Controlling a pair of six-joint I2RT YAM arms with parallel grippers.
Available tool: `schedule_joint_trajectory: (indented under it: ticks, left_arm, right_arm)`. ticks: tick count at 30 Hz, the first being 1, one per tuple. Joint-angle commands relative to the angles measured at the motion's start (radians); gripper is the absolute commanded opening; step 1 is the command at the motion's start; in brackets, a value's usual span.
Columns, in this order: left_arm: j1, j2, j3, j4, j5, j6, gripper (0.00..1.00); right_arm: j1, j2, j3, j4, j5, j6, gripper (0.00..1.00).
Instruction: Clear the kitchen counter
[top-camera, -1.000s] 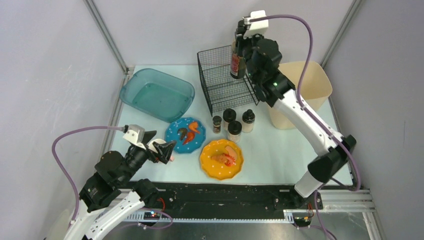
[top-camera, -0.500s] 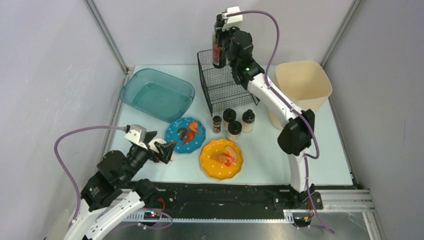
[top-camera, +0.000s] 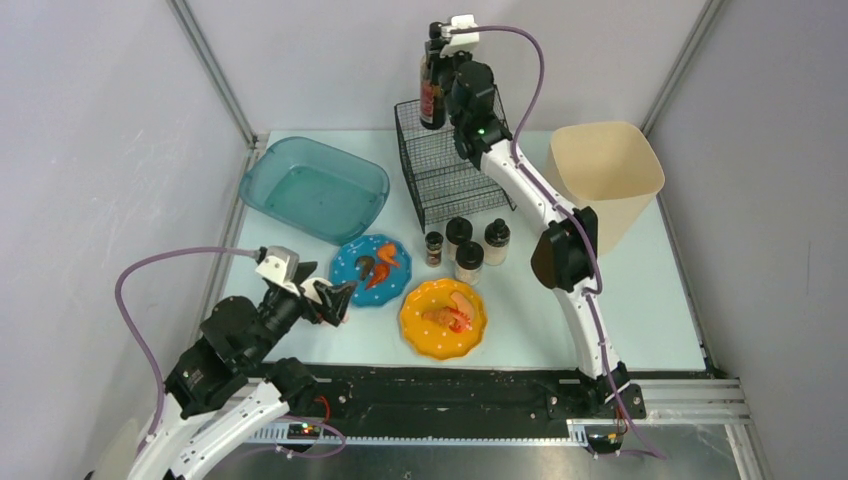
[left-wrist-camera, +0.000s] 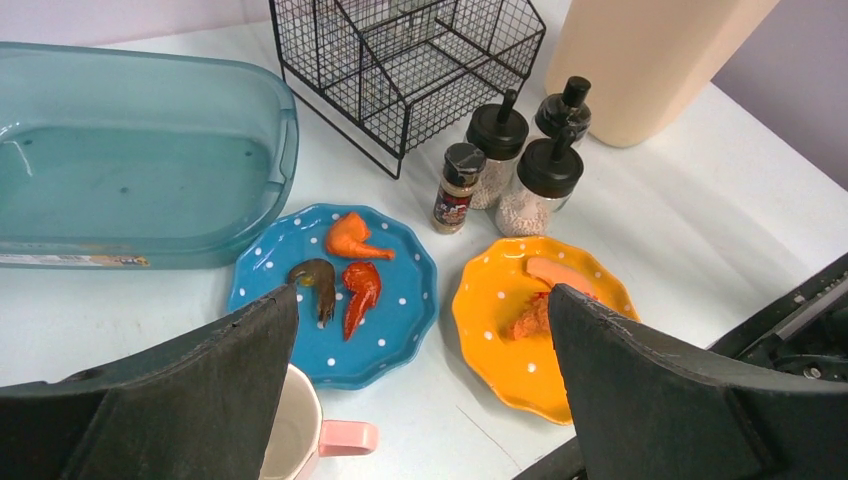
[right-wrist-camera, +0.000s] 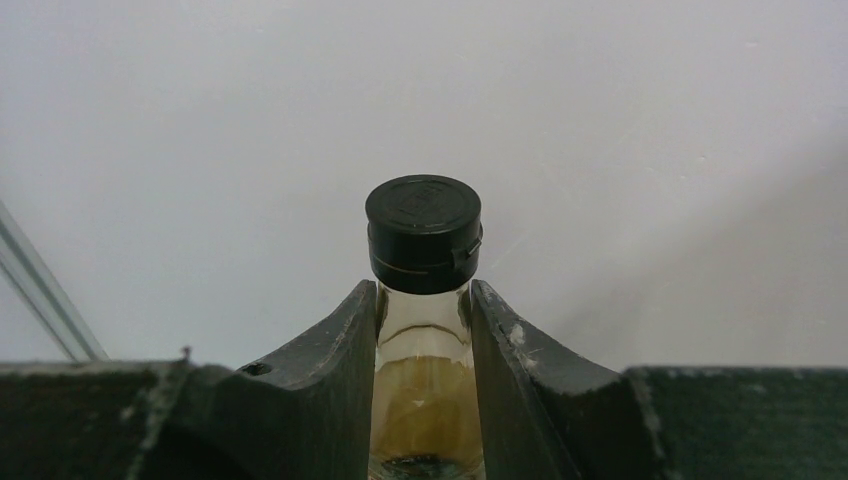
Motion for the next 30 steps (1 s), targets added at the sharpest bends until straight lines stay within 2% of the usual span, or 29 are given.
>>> schedule_joint_trajectory:
  ticks: [1,14,21,30]
  left_arm:
    - [0.007,0.015,-0.001,0.03,0.01,0.02,0.98]
    - [0.007,0.003,-0.003,0.03,0.002,0.019,0.98]
    - [0.007,-0.009,-0.003,0.03,0.001,0.019,0.98]
    - [0.007,-0.007,-0.001,0.03,0.008,0.02,0.98]
  right_arm:
    - [-0.022,-0.019,0.017,0.228,0.006,0.046,0.0]
    - [-0.015,0.025,-0.107,0.235,-0.018,0.059,0.0]
    - [0.01,0.033,-0.155,0.23,-0.02,-0.016,0.0]
    - [0.024,-0.01,-0.331,0.298,-0.001,-0.038,0.0]
